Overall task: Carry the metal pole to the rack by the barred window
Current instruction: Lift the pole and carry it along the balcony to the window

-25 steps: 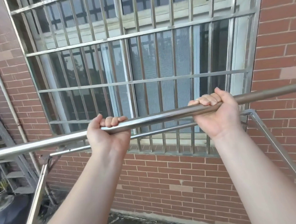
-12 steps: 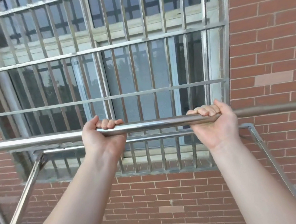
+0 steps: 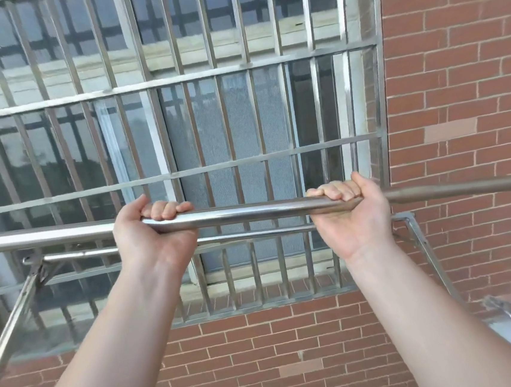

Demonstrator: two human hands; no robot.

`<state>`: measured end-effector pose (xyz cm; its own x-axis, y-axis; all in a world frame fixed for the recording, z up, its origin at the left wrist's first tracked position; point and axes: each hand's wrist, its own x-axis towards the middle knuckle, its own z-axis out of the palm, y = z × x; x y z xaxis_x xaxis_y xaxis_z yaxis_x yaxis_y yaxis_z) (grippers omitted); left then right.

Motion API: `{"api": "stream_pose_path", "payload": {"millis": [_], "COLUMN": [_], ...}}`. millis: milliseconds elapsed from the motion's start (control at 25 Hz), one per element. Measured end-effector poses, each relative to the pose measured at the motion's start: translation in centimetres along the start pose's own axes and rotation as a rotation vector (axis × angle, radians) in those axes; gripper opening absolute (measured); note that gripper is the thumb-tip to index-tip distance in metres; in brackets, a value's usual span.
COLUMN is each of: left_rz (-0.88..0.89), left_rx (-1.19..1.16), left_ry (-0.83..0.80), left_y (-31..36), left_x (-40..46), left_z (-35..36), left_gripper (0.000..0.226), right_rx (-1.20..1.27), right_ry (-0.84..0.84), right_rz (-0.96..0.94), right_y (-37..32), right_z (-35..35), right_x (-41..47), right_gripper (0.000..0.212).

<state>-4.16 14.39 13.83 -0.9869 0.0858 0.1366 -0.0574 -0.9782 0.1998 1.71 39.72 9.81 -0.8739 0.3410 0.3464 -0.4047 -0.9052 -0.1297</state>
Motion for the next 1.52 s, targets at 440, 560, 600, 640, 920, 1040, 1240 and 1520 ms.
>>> {"api": "stream_pose_path", "payload": {"millis": [440, 560, 600, 640, 920, 1040, 1240, 1520], "left_rz": [-0.079, -0.095, -0.095, -0.091, -0.071, -0.053, -0.038, -0.013], "left_rx": [-0.019, -0.036, -0.044, -0.049, -0.053, -0.069, -0.09, -0.102], "left_ry": [-0.001, -0.018, -0.028, -0.037, -0.059, -0.084, -0.119, -0.186], "left_y": [22.0, 25.4, 26.3, 27.2, 29.8, 30.2, 29.8, 28.2], "left_x": [5.2, 6.0, 6.4, 6.8, 9.9, 11.2, 12.8, 15.0], "left_z": [-6.2, -7.3, -7.5, -7.7, -8.3, -8.2, -7.9, -9.4], "left_gripper": [0.043, 0.043, 0.044, 0.044, 0.044, 0.043, 0.043, 0.041], "right_rx": [-0.061, -0.061, -0.057, -0.057, -0.079, -0.055, -0.098, -0.093], "right_ry": [-0.026, -0.039, -0.052, -0.063, -0.096, -0.125, -0.171, -0.225], "right_rz": [-0.064, -0.084, -0.083, -0.079, -0.072, -0.048, -0.042, 0.013], "right_y": [22.6, 26.2, 27.3, 28.2, 31.5, 32.2, 32.1, 31.3], "right_z": [4.1, 4.6, 4.7, 4.7, 5.0, 5.2, 6.0, 3.9], "right_x": [-4.0, -4.6, -4.6, -4.4, -2.2, -0.6, 1.8, 5.5], "right_gripper": [0.036, 0.035, 0.035, 0.036, 0.037, 0.038, 0.036, 0.039]}}
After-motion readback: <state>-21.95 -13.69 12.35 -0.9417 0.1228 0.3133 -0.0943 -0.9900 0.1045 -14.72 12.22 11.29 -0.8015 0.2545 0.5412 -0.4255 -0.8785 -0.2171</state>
